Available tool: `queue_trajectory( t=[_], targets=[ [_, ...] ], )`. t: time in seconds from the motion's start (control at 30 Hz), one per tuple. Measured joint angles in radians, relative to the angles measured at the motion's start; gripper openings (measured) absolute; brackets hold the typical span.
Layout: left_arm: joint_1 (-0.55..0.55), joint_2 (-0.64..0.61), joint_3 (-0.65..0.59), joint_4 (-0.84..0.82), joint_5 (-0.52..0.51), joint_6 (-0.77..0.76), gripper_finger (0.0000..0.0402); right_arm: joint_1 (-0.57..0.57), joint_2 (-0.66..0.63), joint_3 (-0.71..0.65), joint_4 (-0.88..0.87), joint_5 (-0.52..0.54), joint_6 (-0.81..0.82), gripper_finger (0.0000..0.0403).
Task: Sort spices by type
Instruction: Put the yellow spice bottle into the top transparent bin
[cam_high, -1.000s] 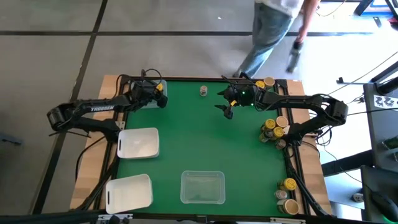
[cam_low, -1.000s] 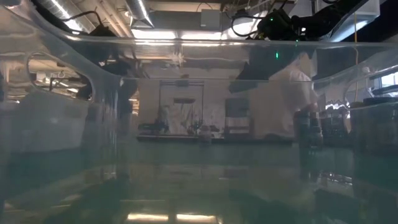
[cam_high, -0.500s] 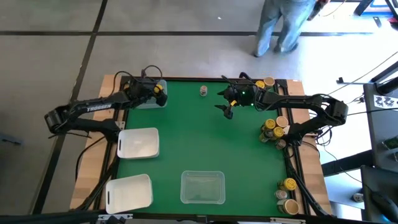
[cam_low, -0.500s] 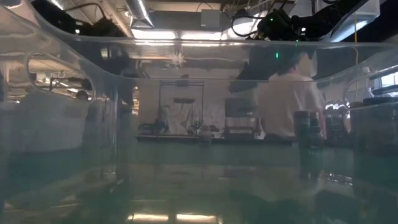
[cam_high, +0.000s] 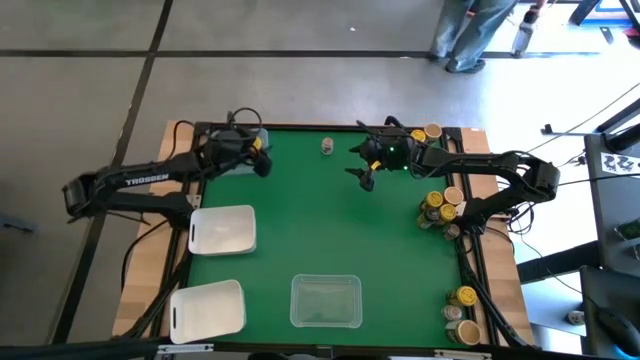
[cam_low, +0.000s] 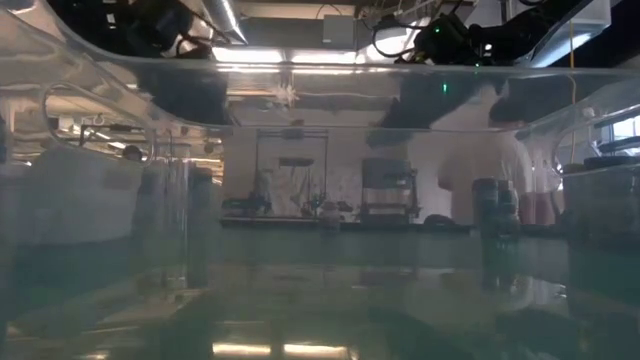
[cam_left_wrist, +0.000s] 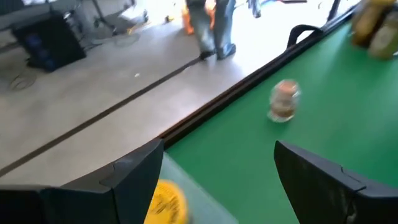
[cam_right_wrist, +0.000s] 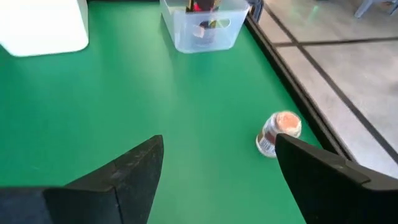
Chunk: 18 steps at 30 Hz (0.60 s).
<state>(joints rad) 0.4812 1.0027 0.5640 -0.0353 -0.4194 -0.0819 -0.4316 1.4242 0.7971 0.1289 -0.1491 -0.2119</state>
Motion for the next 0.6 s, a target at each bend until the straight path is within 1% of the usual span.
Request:
queue_trajectory(
  t=[0.07, 0.13, 0.33, 0.37, 0.53, 0.6],
  targets=[
    [-0.026, 0.0, 0.0, 0.035, 0.0, 0.007, 0.0306, 0.0, 0.0, 0.008, -0.013, 0.029, 0.005, 0.0308],
    [-0.047, 0.001, 0.0, 0.072, 0.001, 0.021, 0.0306, -0.001, -0.014, 0.034, -0.069, 0.096, 0.023, 0.0308],
    [-0.064, 0.002, -0.005, 0.163, 0.0, 0.063, 0.0306, -0.024, -0.093, 0.132, -0.259, 0.386, 0.024, 0.0308],
    [-0.063, 0.008, -0.015, 0.198, 0.0, 0.063, 0.0306, -0.031, -0.102, 0.146, -0.294, 0.424, 0.024, 0.0308],
    [-0.063, 0.056, -0.087, 0.352, 0.0, 0.076, 0.0306, -0.1, -0.124, 0.227, -0.485, 0.575, 0.03, 0.0308],
    [-0.063, 0.083, -0.111, 0.385, 0.0, 0.079, 0.0306, -0.139, -0.121, 0.253, -0.559, 0.606, 0.03, 0.0308]
  ],
)
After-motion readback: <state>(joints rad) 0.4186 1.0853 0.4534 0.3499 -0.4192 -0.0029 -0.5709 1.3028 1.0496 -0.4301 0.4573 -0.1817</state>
